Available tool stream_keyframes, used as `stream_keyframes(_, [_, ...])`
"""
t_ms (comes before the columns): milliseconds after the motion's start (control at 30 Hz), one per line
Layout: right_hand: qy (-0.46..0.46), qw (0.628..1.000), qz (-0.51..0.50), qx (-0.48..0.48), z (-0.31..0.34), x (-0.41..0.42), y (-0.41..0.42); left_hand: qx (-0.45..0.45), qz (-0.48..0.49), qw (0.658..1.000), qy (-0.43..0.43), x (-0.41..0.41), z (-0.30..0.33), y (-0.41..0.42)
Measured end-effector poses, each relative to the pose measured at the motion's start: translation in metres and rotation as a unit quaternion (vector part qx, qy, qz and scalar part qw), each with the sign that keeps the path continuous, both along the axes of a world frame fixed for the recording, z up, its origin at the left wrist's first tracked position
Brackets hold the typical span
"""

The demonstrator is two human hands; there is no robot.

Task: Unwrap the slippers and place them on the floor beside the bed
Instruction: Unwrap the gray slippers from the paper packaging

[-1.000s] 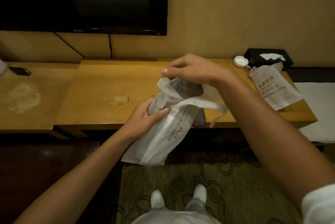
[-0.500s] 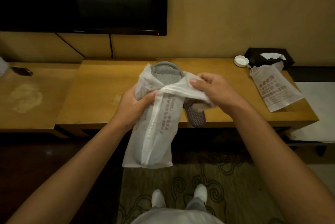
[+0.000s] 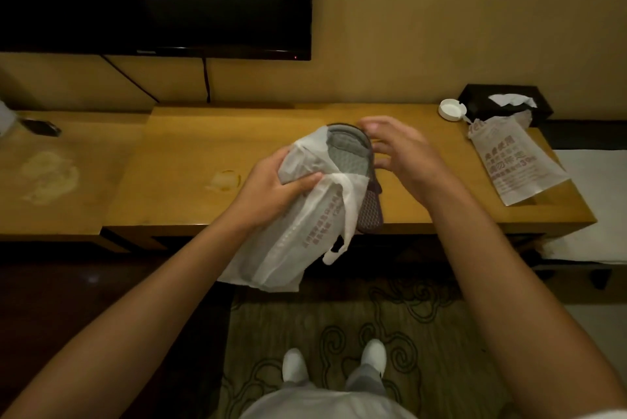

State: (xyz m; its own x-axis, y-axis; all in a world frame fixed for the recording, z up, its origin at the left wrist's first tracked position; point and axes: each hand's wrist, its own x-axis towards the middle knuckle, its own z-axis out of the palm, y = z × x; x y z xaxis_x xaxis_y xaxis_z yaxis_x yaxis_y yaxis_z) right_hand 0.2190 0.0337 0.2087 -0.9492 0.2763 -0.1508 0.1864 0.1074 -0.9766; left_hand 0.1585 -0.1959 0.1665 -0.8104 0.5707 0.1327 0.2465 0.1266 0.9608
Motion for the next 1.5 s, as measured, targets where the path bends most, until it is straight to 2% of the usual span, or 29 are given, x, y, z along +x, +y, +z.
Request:
stream_keyframes(67, [-0.007, 0.988, 0.124, 0.09, 0.006, -0.003, -0.009, 0.003, -0.033, 0.999, -0.027, 0.0, -0.001, 0.003])
stream_keyframes(133, [0.006, 0.979, 0.151, 0.14, 0.007, -0.007, -0.015, 0.01, -0.036, 0.997, -0.069, 0.0, -0.003, 0.0])
stream_keyframes(267, [0.064, 0.989, 0.036, 0.131, 0.004, -0.016, -0.009, -0.015, -0.006, 0.991, -0.133, 0.001, -0.016, -0.015])
stream_keyframes(400, [0.084, 0.99, -0.107, 0.032, -0.004, -0.022, -0.002, -0.079, -0.044, 0.982, -0.163, 0.011, -0.036, -0.033])
stream_keyframes(500, [0.111, 0.972, -0.204, -0.028, -0.007, -0.025, 0.002, -0.07, -0.051, 0.981, -0.176, 0.014, -0.041, -0.042])
stream_keyframes(567, [0.13, 0.951, -0.278, -0.037, -0.008, -0.026, 0.005, -0.07, 0.023, 0.988, -0.137, 0.009, -0.04, -0.045])
stream_keyframes(667, [0.164, 0.91, -0.379, -0.031, -0.005, -0.027, 0.011, -0.04, 0.223, 0.973, -0.044, -0.005, -0.039, -0.048])
stream_keyframes(700, [0.18, 0.896, -0.405, -0.015, 0.0, -0.026, 0.013, -0.062, 0.266, 0.962, -0.002, -0.013, -0.038, -0.051])
stream_keyframes(767, [0.221, 0.874, -0.43, 0.042, 0.01, -0.023, 0.016, -0.167, 0.297, 0.938, 0.059, -0.029, -0.035, -0.056])
stream_keyframes(833, [0.258, 0.87, -0.407, 0.105, 0.02, -0.019, 0.017, -0.265, 0.319, 0.906, 0.085, -0.042, -0.03, -0.059])
stream_keyframes(867, [0.262, 0.884, -0.365, 0.131, 0.023, -0.018, 0.014, -0.295, 0.319, 0.895, 0.1, -0.047, -0.026, -0.056])
stream_keyframes(900, [0.258, 0.904, -0.306, 0.152, 0.026, -0.018, 0.009, -0.302, 0.298, 0.899, 0.113, -0.047, -0.021, -0.049])
stream_keyframes(967, [0.24, 0.938, -0.179, 0.177, 0.025, -0.023, -0.009, -0.222, 0.169, 0.955, 0.104, -0.041, -0.011, -0.026])
stream_keyframes(1000, [0.23, 0.945, -0.142, 0.182, 0.021, -0.025, -0.019, -0.136, 0.079, 0.987, 0.032, -0.034, -0.005, -0.015])
stream_keyframes(1033, [0.22, 0.95, -0.129, 0.181, 0.015, -0.028, -0.028, -0.056, -0.005, 0.995, -0.081, -0.023, 0.001, -0.005])
stream_keyframes(1067, [0.209, 0.955, -0.137, 0.158, 0.01, -0.031, -0.036, 0.003, -0.055, 0.984, -0.169, -0.016, 0.003, 0.001])
stream_keyframes(1100, [0.194, 0.963, -0.156, 0.107, 0.006, -0.034, -0.039, 0.022, -0.077, 0.975, -0.206, -0.012, 0.002, 0.005])
stream_keyframes(1167, [0.138, 0.972, -0.158, -0.104, -0.002, -0.039, -0.034, 0.01, -0.041, 0.984, -0.175, -0.011, 0.001, 0.006])
stream_keyframes(1200, [0.1, 0.963, -0.124, -0.216, -0.008, -0.041, -0.025, 0.02, -0.014, 0.986, -0.165, -0.013, -0.001, 0.006])
stream_keyframes(1233, [0.052, 0.958, -0.082, -0.27, -0.016, -0.042, -0.017, 0.042, 0.002, 0.983, -0.181, -0.015, -0.004, 0.004])
stream_keyframes(1267, [-0.008, 0.963, -0.037, -0.267, -0.023, -0.039, -0.01, 0.065, 0.012, 0.976, -0.208, -0.018, -0.007, 0.004])
stream_keyframes(1333, [-0.12, 0.974, 0.073, -0.179, -0.045, -0.03, -0.007, 0.097, 0.022, 0.96, -0.26, -0.02, -0.013, 0.005])
stream_keyframes(1400, [-0.168, 0.969, 0.147, -0.104, -0.061, -0.026, -0.005, 0.105, 0.03, 0.949, -0.295, -0.022, -0.018, 0.01])
stream_keyframes(1467, [-0.136, 0.983, 0.11, -0.061, -0.059, -0.033, 0.004, 0.107, 0.036, 0.941, -0.318, -0.024, -0.021, 0.011])
stream_keyframes(1500, [-0.111, 0.991, 0.047, -0.052, -0.054, -0.038, 0.014, 0.108, 0.043, 0.94, -0.322, -0.026, -0.023, 0.011])
